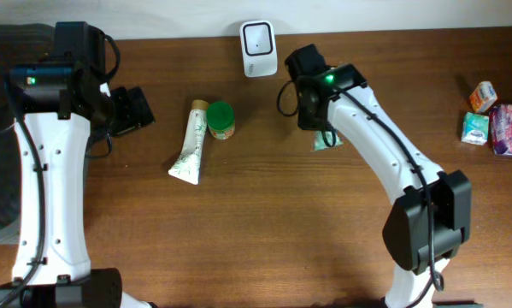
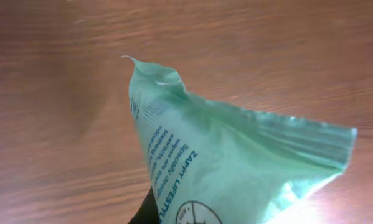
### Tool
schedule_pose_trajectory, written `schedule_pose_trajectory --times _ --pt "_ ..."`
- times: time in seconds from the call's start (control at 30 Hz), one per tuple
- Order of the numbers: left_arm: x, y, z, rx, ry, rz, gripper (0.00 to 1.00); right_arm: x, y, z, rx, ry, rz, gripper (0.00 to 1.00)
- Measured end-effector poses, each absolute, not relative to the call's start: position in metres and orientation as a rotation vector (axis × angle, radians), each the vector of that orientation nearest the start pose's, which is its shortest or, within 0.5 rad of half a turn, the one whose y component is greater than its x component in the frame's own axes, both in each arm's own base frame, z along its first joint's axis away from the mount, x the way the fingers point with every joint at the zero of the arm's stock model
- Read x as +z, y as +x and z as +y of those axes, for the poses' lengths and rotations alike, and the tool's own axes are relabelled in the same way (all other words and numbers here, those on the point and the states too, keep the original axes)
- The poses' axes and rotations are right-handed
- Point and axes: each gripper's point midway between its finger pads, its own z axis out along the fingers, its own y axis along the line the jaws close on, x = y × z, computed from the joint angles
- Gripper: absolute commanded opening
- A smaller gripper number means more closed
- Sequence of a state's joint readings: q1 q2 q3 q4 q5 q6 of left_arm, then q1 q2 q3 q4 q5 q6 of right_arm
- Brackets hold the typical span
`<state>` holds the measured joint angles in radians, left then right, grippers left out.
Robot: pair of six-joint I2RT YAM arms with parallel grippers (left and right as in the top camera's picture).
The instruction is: Scan the item barcode
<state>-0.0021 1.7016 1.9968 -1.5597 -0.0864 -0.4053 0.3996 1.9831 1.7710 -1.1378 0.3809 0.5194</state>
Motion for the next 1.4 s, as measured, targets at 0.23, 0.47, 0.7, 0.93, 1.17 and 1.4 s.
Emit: schedule_pose_trajectory --times 0.23,0.47,0.7,0.93,1.17,1.4 --pt "0.270 0.345 0.014 0.032 -0.584 2.763 0.99 0.061 0.416 0.092 -0.639 0.159 2.858 0.13" --pt "0.270 0.345 0.014 0.032 -0.584 2.763 0.99 0.047 0.410 0.137 -0.529 0.040 2.885 0.41" --pt "0.270 0.345 0.014 0.032 -0.584 2.763 0.99 0.030 0.385 0.189 -0.315 -0.087 3.002 0.41" --pt "0.270 0.345 0.014 0.032 -0.584 2.764 0.99 0.100 0.405 0.223 -0.090 -0.203 2.980 0.75" --pt "0.270 0.345 0.014 0.032 -0.584 2.763 0.99 0.111 0.430 0.151 -0.105 -0.223 3.020 0.79" --pt "0.270 0.345 0.014 0.032 -0.584 2.763 0.99 0.061 0.417 0.146 0.091 -0.440 3.098 0.54"
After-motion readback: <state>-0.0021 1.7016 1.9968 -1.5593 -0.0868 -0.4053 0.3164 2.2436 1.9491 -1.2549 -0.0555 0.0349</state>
